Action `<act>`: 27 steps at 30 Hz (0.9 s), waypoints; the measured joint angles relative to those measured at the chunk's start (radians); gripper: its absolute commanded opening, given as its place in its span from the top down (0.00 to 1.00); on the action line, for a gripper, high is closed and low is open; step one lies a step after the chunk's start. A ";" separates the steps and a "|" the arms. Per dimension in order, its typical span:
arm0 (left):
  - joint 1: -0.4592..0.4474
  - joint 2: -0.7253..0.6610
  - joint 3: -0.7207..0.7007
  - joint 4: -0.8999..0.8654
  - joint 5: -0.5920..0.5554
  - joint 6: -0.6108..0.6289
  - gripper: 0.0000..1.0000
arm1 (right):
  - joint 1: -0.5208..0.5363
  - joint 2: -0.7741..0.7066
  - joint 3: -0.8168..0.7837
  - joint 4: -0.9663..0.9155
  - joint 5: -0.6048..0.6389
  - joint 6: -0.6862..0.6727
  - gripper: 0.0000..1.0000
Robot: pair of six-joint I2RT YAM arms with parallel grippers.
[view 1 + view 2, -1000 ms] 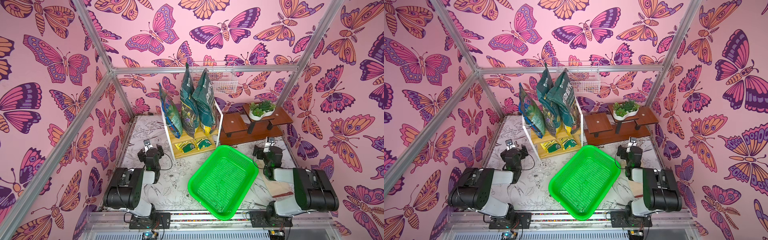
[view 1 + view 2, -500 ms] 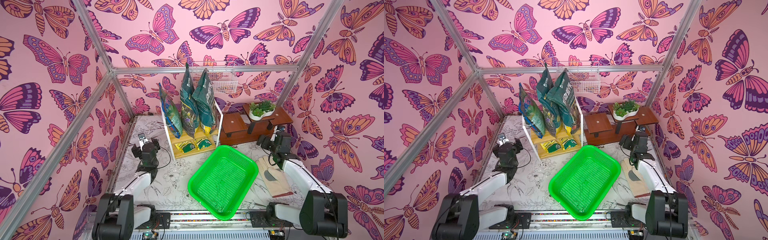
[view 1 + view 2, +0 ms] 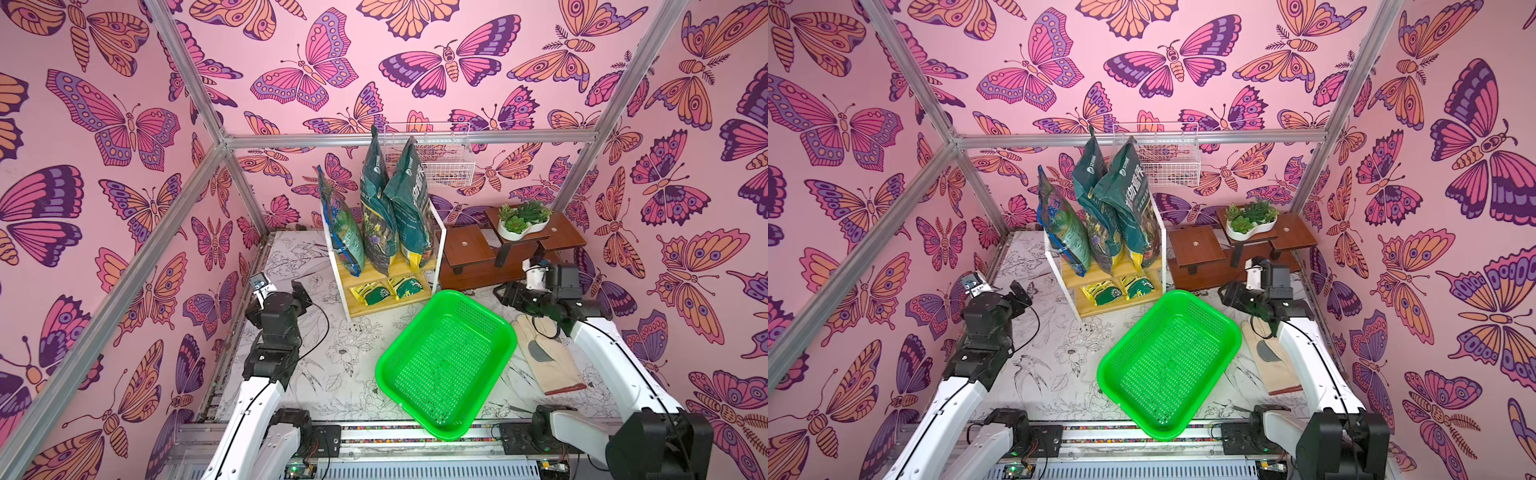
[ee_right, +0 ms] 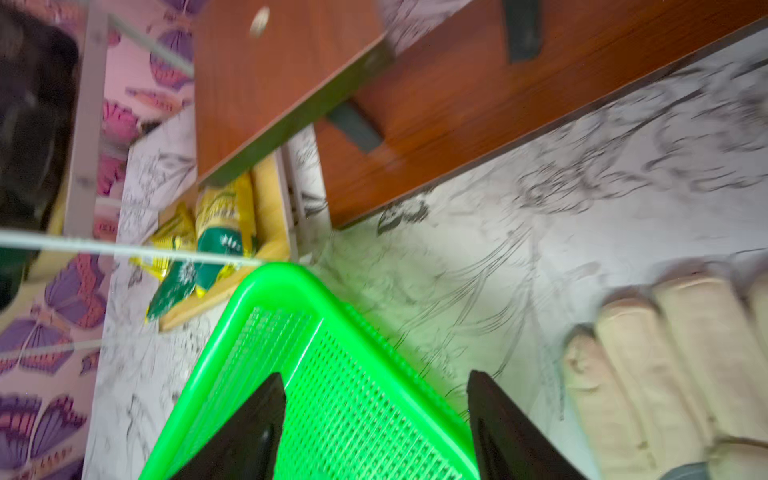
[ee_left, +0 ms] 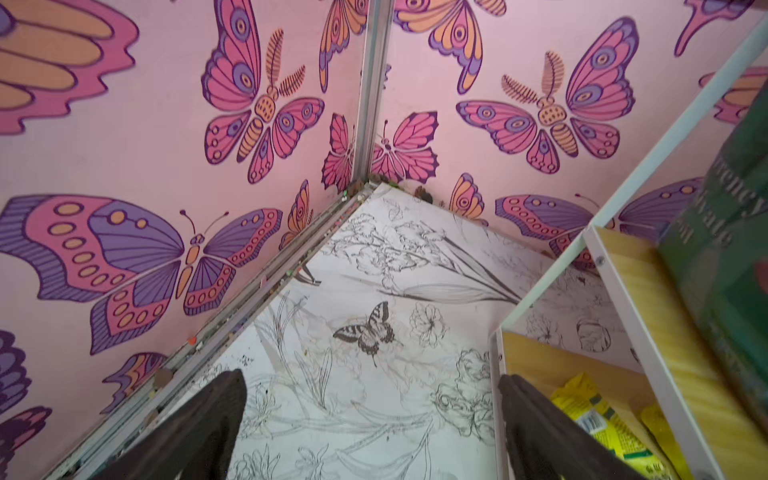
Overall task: Take down the fertilizer bag from the shelf
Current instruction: Adjust the storage box at the center of the board.
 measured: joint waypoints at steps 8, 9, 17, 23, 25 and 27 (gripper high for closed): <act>0.000 0.064 -0.005 -0.028 0.072 -0.029 0.00 | 0.131 0.021 0.000 -0.061 0.111 -0.120 0.31; 0.000 0.067 -0.005 -0.030 0.079 -0.031 0.00 | 0.131 0.032 0.001 -0.061 0.137 -0.132 0.31; 0.000 0.034 -0.005 -0.026 0.101 -0.037 0.00 | 0.138 0.203 0.054 -0.043 0.220 -0.200 0.42; 0.000 0.039 -0.005 -0.024 0.106 -0.037 0.00 | 0.235 0.258 0.057 -0.008 0.269 -0.233 0.42; 0.000 0.043 -0.005 -0.024 0.112 -0.037 0.00 | 0.256 0.264 0.057 0.000 0.282 -0.241 0.45; 0.000 0.043 -0.005 -0.024 0.113 -0.037 0.00 | 0.262 0.272 0.057 0.006 0.303 -0.251 0.47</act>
